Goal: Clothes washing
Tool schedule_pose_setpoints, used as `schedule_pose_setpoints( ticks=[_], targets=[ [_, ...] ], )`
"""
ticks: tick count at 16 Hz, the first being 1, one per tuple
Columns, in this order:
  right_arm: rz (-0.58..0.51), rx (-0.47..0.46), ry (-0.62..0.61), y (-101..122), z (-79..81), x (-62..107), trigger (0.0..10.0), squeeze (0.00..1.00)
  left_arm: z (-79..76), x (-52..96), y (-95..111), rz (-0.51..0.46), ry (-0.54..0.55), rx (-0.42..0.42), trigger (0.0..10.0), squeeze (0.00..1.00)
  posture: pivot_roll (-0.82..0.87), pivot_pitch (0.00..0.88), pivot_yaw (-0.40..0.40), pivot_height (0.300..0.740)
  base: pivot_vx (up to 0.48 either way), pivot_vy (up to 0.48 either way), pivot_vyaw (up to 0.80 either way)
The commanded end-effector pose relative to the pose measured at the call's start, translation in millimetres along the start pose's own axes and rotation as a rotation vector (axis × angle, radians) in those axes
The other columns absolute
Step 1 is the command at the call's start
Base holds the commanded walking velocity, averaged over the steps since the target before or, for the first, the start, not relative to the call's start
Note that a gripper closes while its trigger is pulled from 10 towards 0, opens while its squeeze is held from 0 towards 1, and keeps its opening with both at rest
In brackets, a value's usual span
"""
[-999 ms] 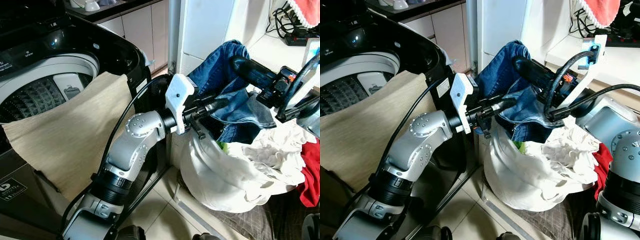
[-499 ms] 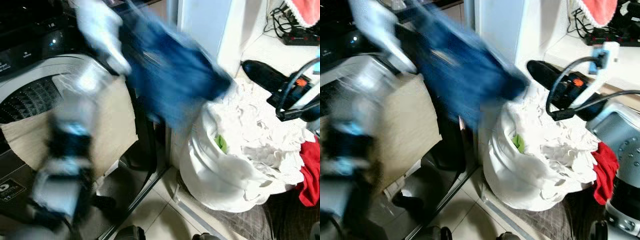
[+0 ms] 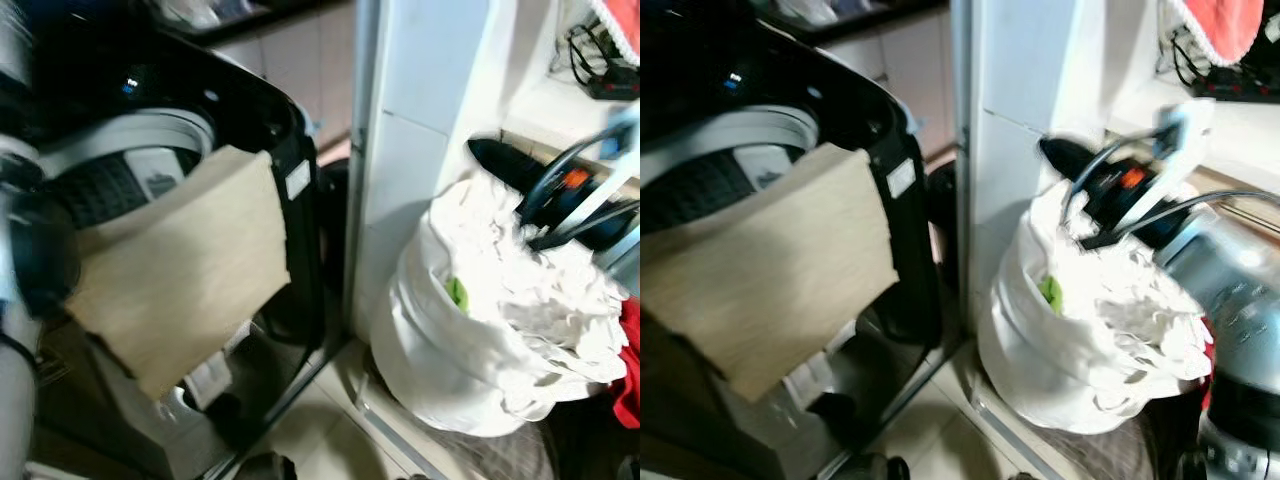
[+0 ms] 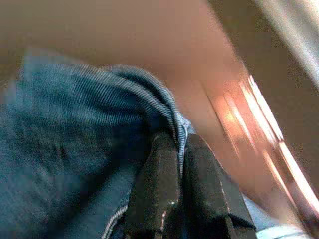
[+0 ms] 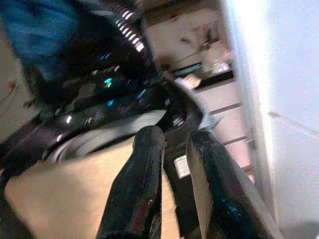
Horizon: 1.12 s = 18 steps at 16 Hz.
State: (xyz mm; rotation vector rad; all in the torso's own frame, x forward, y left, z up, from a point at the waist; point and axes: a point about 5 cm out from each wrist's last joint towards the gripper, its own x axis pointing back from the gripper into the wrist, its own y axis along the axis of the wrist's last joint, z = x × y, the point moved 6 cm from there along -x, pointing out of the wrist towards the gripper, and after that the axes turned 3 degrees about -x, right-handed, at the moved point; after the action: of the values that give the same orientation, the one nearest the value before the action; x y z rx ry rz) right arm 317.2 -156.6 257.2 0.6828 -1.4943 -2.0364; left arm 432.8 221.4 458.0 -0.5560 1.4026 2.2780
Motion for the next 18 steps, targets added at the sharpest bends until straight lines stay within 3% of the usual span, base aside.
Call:
schedule_pose_setpoints(
  ticks=[1, 2, 3, 5, 6, 7, 8, 12, 14, 17, 18],
  targets=[
    [0.049, 0.055, 0.077, -9.4, 20.7, -4.2, 10.0, 0.0, -37.3, 14.0, -68.7, 0.256, -0.138, 0.013, 10.0, 0.0, -0.13, 0.0, 0.078, 0.74, 0.0, 0.0, 0.0],
    [0.077, 0.068, 0.135, -18.7, 36.9, -7.6, 10.0, 0.0, -41.6, 23.1, -95.7, 0.353, -0.116, 0.043, 10.0, 0.0, -0.14, 0.006, 0.083, 0.74, 0.0, 0.0, 0.0],
    [0.087, 0.072, 0.156, -23.1, 44.1, -9.7, 10.0, 0.0, -44.9, 29.3, -109.2, 0.406, -0.132, 0.021, 10.0, 0.0, -0.14, 0.006, 0.083, 0.74, 0.0, 0.0, 0.0],
    [0.13, 0.087, 0.225, -41.4, 69.0, -15.5, 10.0, 0.0, -41.6, 54.5, -152.3, 0.602, -0.1, 0.009, 10.0, 0.0, -0.14, 0.011, 0.083, 0.74, 0.0, 0.0, 0.0],
    [0.138, 0.077, 0.245, -47.4, 74.9, -17.9, 10.0, 0.0, -37.7, 72.9, -174.5, 0.711, -0.097, -0.008, 10.0, 0.0, -0.14, 0.014, 0.084, 0.74, 0.0, 0.0, 0.0],
    [0.14, 0.072, 0.249, -48.9, 76.3, -18.7, 10.0, 0.0, -35.7, 77.3, -179.0, 0.735, -0.098, -0.009, 10.0, 0.0, -0.14, 0.014, 0.084, 0.74, 0.0, 0.0, 0.0],
    [0.147, 0.069, 0.261, -51.9, 79.8, -19.4, 10.0, 0.0, -33.4, 84.7, -186.0, 0.776, -0.105, 0.01, 10.0, 1.0, -0.14, 0.014, 0.084, 0.74, 0.0, 0.0, 0.0],
    [0.174, 0.073, 0.276, -61.0, 85.3, -22.0, 10.0, 0.0, -25.6, 100.7, -198.9, 0.852, -0.112, 0.033, 10.0, 1.0, -0.13, 0.014, 0.074, 0.74, 0.0, 0.0, 0.0],
    [0.175, 0.064, 0.258, -60.7, 81.2, -23.0, 10.0, 0.0, -19.5, 101.2, -198.7, 0.845, -0.085, 0.035, 10.0, 1.0, -0.13, 0.015, 0.073, 0.74, 0.0, 0.0, 0.0],
    [0.192, 0.063, 0.168, -64.2, 64.6, -24.9, 10.0, 0.0, -11.3, 97.0, -193.9, 0.814, -0.038, 0.047, 10.0, 1.0, -0.13, 0.016, 0.072, 0.74, 0.0, 0.0, 0.0],
    [0.2, 0.112, 0.002, -67.0, 36.2, -28.0, 10.0, 0.0, -12.2, 91.6, -188.4, 0.777, -0.047, 0.037, 10.0, 1.0, -0.13, 0.019, 0.073, 0.74, 0.0, 0.0, 0.0]
  ],
)
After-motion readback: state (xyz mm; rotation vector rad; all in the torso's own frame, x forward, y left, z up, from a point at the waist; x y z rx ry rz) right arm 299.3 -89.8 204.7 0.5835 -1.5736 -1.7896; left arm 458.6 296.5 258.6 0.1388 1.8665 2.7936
